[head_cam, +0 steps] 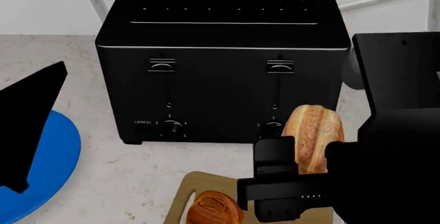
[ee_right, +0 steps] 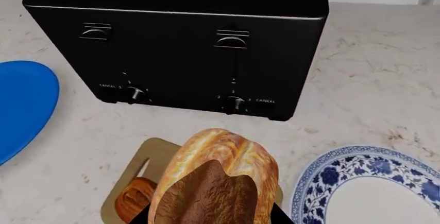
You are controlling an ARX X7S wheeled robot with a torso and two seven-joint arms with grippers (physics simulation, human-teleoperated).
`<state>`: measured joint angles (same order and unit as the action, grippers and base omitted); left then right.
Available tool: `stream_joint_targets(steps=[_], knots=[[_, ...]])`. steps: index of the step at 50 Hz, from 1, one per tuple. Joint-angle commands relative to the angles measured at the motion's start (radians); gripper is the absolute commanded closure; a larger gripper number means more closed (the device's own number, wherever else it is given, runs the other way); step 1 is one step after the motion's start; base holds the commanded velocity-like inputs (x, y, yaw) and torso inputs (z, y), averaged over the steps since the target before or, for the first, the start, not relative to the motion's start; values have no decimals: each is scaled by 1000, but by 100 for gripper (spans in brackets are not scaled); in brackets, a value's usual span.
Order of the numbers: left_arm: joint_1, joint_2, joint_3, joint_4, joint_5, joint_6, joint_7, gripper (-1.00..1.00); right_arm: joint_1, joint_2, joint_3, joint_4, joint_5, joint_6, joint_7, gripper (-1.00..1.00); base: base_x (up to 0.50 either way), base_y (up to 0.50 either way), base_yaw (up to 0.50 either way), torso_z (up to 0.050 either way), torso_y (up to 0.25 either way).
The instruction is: Place all breads on the cutting board.
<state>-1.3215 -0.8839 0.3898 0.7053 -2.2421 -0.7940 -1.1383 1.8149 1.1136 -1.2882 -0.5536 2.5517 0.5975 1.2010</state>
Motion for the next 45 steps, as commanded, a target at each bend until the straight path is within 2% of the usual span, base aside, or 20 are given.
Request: stream_joint_targets(steps=[1, 25, 45], knots=[[2, -7, -4, 9, -9, 9, -2, -100, -74, 12, -19, 6, -26, -10, -59, 100, 0, 0, 0, 0, 0], [28, -16, -3, 6, 8, 13, 9, -100, -211, 15, -61, 11, -77, -68, -161, 100, 0, 0, 0, 0, 0], [38, -18, -4, 14, 12, 18, 18, -100, -247, -11, -89, 92, -119, -40, -197, 100, 0, 0, 0, 0, 0]])
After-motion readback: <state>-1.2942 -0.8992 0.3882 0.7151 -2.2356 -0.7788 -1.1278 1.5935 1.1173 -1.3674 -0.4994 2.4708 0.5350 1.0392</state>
